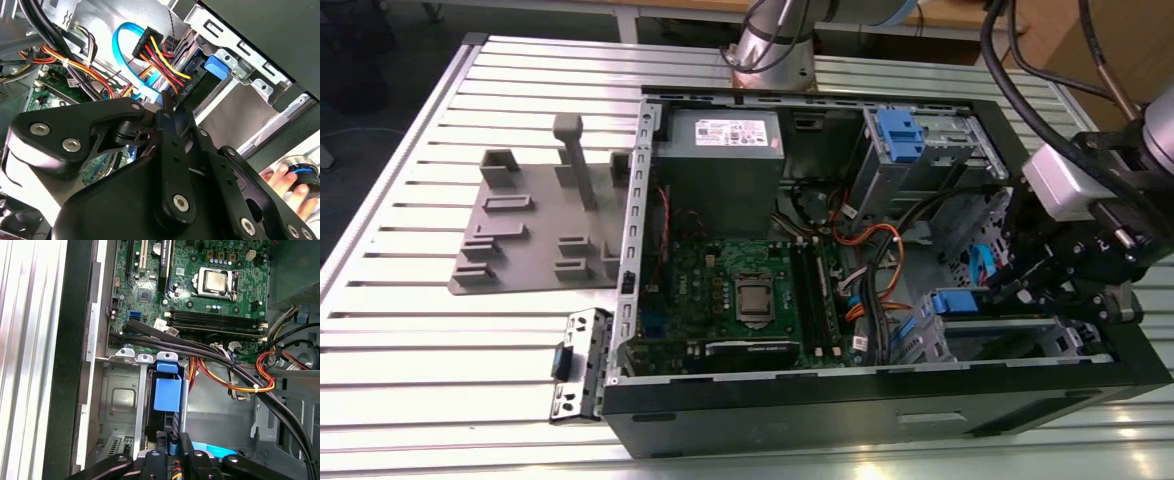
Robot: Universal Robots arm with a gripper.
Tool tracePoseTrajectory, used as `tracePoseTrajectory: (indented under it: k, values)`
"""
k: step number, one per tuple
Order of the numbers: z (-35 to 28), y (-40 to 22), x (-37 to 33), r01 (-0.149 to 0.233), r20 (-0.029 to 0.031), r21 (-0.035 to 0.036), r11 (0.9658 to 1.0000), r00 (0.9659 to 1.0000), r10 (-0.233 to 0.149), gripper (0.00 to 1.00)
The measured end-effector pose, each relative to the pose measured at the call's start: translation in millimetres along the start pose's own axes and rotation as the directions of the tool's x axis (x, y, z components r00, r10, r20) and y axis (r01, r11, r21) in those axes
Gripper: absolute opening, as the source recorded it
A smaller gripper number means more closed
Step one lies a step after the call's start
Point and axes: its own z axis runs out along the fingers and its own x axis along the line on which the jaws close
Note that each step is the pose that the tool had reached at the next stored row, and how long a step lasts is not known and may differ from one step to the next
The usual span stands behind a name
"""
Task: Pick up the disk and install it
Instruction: 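Insert the second disk wire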
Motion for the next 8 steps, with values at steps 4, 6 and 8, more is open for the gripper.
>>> tracePoseTrajectory:
  k: [4,6,8]
  values:
    - [-4.1,0.0,-0.3,0.000,-0.0008,0.0000,1.0000,1.0000,0.000,0.23]
    - [-13.1,0.5,-1.0,0.000,-0.0001,0.0000,1.0000,1.0000,0.000,0.23]
    - [-17.6,0.6,-1.2,0.000,0.0010,0.0001,1.0000,1.0000,0.000,0.23]
